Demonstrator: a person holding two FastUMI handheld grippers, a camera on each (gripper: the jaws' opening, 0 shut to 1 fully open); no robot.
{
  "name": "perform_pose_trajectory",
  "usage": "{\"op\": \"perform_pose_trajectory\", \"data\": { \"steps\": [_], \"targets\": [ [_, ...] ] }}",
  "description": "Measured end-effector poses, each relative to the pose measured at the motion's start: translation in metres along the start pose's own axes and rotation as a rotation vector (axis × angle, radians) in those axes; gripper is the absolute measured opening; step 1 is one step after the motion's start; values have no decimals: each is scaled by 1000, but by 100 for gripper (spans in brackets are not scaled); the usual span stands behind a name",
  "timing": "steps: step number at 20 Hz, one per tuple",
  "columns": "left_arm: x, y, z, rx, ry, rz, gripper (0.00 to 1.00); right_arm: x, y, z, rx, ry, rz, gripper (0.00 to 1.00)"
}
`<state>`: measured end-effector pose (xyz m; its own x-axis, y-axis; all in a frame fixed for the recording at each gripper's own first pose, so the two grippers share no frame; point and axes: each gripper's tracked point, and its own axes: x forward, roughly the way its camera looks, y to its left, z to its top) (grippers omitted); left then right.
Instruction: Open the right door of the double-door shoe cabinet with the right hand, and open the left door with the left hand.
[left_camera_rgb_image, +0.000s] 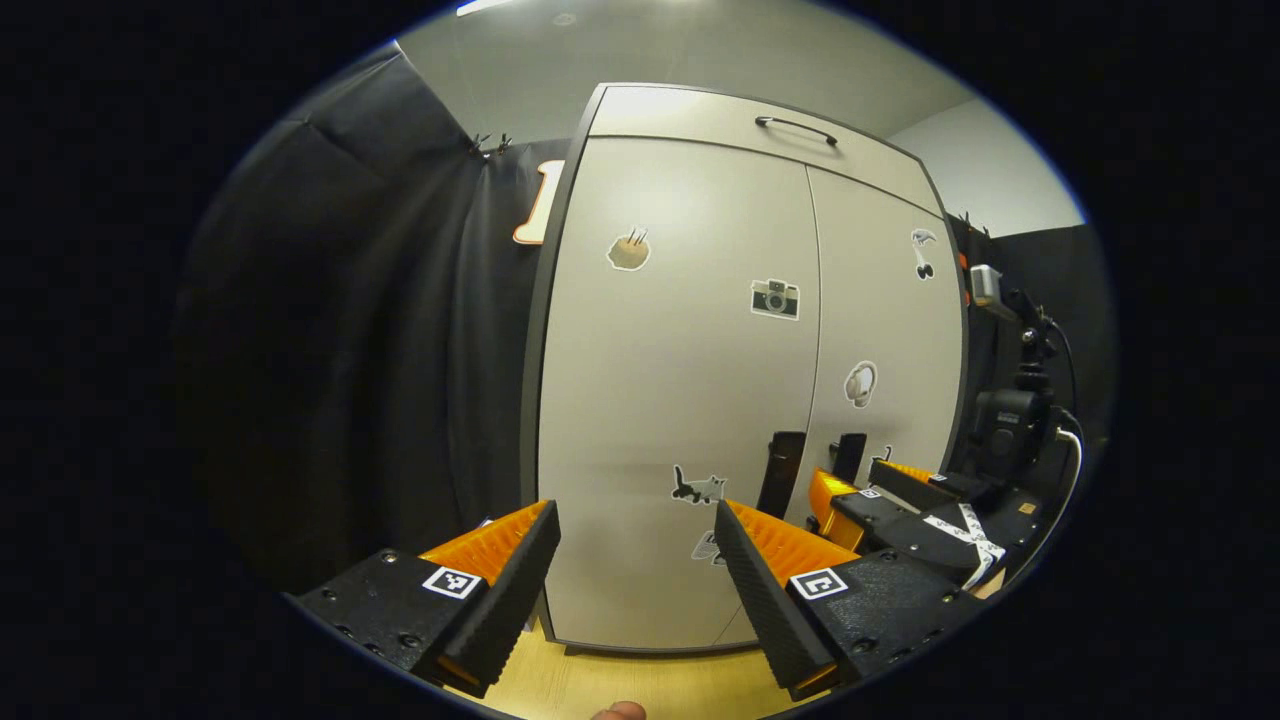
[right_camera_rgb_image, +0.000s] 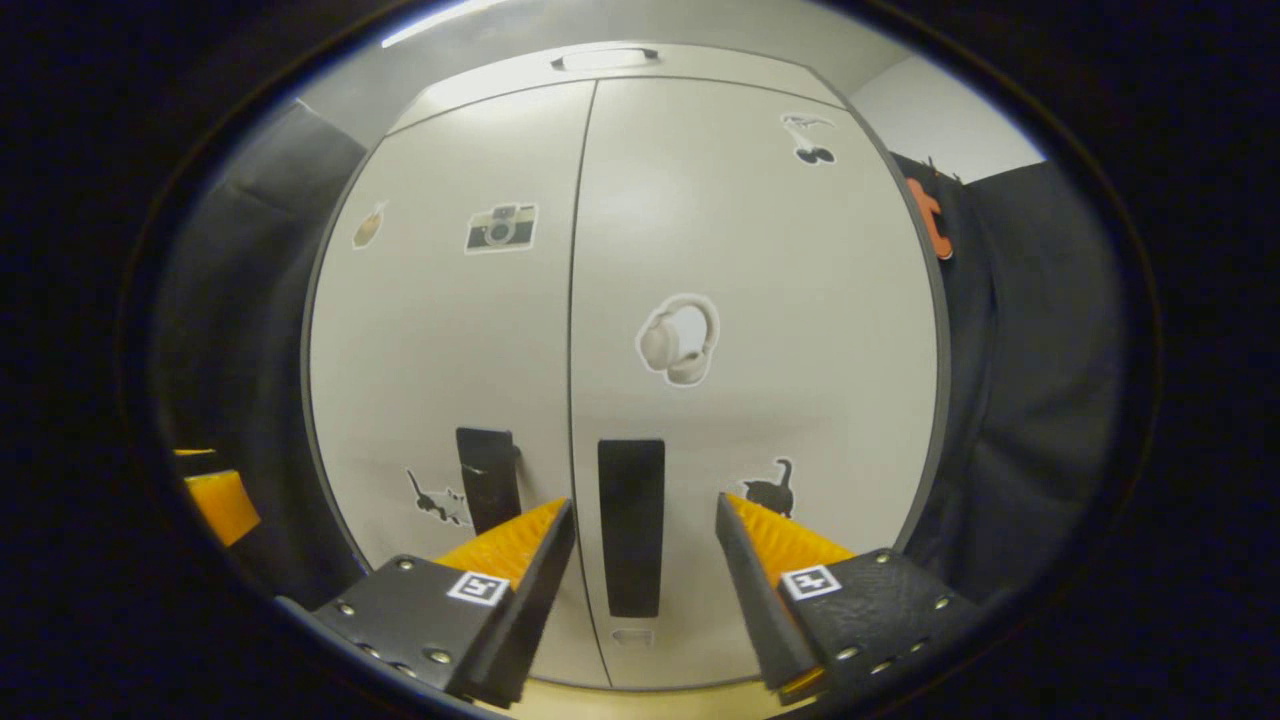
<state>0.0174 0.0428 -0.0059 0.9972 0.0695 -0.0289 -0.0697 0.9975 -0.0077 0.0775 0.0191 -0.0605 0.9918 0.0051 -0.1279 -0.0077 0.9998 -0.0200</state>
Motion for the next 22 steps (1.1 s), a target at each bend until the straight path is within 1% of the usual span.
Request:
{"op": "perform_pose_trajectory", "data": {
  "steps": [1,2,6,7,8,10,12,13,14,16,17,18,20,21,22],
  "targets": [
    [0,2,0,-1,0,4,96,3,1,-2,-2,4,1,73],
    [0,4,-1,-3,1,11,96,6,1,-4,-3,7,1,70],
    [0,8,-2,-9,5,24,96,14,3,-10,-9,11,8,70],
    [0,10,-2,-8,5,27,96,14,3,-8,-10,9,2,50],
    [0,11,-3,-6,6,32,96,15,2,-6,-17,2,-5,47],
    [0,12,-4,-7,9,37,96,16,2,-9,-24,7,-23,46],
    [-1,13,-5,-11,12,43,96,13,8,-3,-8,21,-6,46],
    [-2,15,-5,-12,12,47,96,15,8,-8,-5,9,-13,34],
    [-4,17,-5,-14,12,52,96,17,7,-11,-8,16,-19,31],
    [-7,21,-6,-18,13,61,96,18,7,-10,-10,20,-22,31],
    [-9,22,-6,-20,15,65,96,18,8,-11,-2,24,-18,36],
    [-10,23,-7,-23,16,68,96,15,8,-10,-3,21,-10,25],
    [-13,23,-8,-30,17,69,96,17,6,-12,-1,29,-1,25],
    [-13,23,-8,-32,19,68,96,17,6,-11,20,26,-1,25],
    [-14,22,-9,-33,21,65,96,17,6,-12,18,33,0,16]
  ]
}}
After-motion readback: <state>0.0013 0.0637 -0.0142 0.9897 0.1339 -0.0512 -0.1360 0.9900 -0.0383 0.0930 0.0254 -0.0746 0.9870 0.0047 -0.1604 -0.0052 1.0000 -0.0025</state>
